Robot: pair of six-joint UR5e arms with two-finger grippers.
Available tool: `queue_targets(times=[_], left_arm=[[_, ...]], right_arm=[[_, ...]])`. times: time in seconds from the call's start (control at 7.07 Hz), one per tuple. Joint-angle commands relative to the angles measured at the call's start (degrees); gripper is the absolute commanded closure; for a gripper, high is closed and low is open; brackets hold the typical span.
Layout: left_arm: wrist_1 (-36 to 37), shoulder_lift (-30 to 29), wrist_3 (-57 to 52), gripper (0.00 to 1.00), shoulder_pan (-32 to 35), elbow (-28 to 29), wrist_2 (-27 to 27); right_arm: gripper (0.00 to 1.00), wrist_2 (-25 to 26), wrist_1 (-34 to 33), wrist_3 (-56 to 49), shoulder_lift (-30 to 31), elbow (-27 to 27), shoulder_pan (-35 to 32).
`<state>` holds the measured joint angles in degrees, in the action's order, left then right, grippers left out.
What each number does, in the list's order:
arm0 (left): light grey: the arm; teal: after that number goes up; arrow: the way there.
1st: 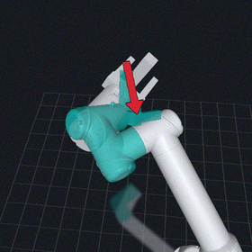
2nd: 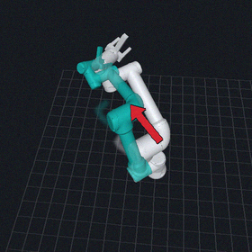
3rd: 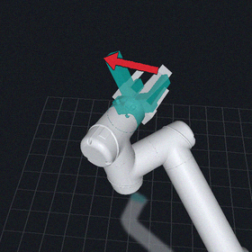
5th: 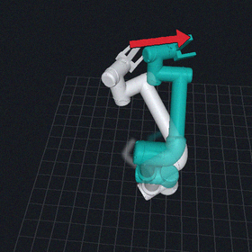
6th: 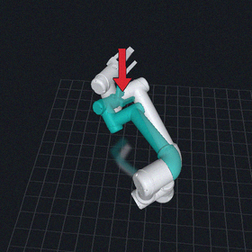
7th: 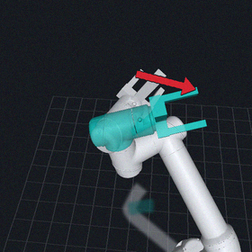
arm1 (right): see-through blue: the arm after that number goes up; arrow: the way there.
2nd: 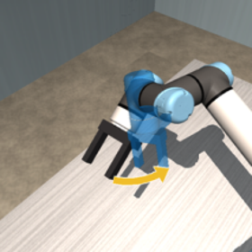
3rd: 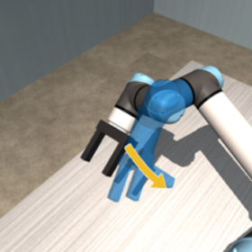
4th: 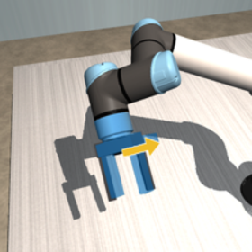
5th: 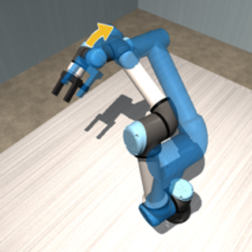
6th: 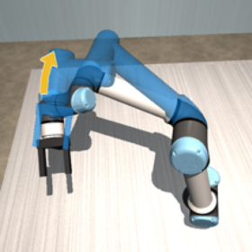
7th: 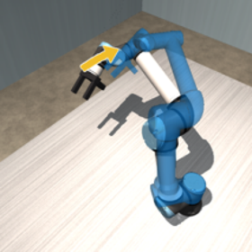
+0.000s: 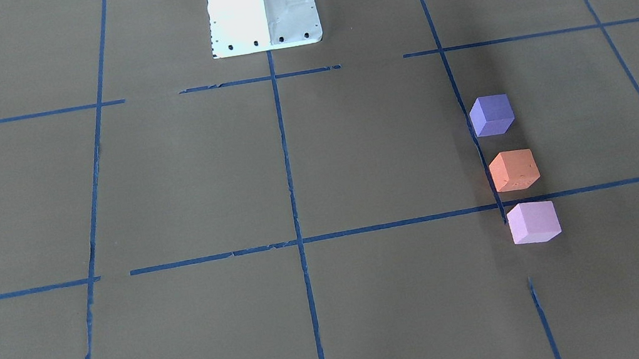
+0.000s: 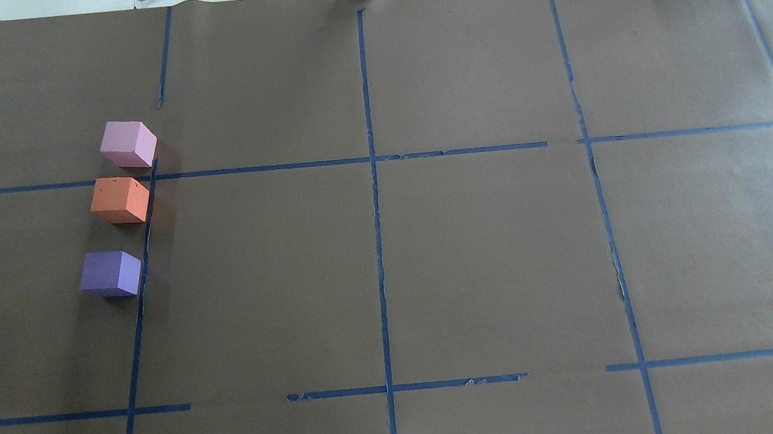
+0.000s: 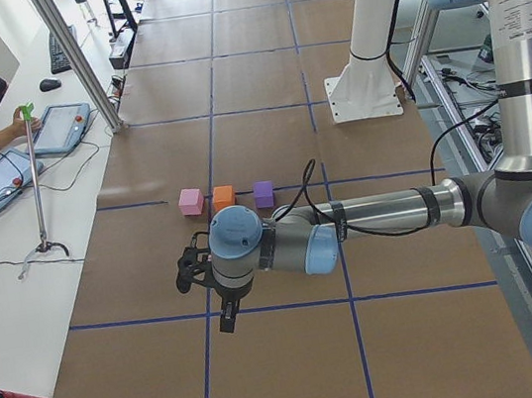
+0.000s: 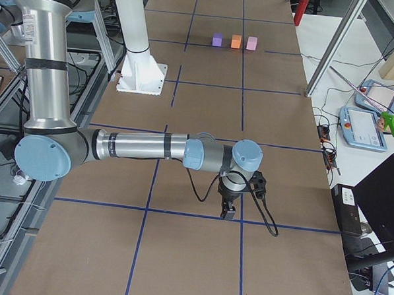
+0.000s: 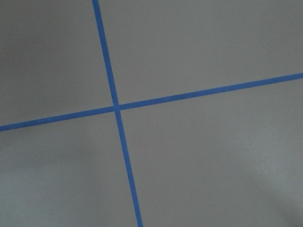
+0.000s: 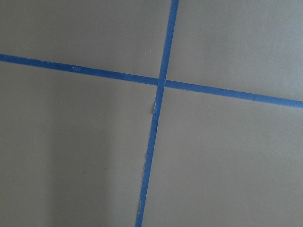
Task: Arrange blocks in a line
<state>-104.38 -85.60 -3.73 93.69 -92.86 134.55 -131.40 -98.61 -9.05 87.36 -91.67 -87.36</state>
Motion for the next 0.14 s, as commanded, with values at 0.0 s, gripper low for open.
queue_targets(times=[0.0], left_arm=[[-0.03,-0.1,-0.05,0.0,0.0,0.14,0.01]], right_arm=[[0.0,0.0,0.0,0.0,0.0,0.0,0.0]])
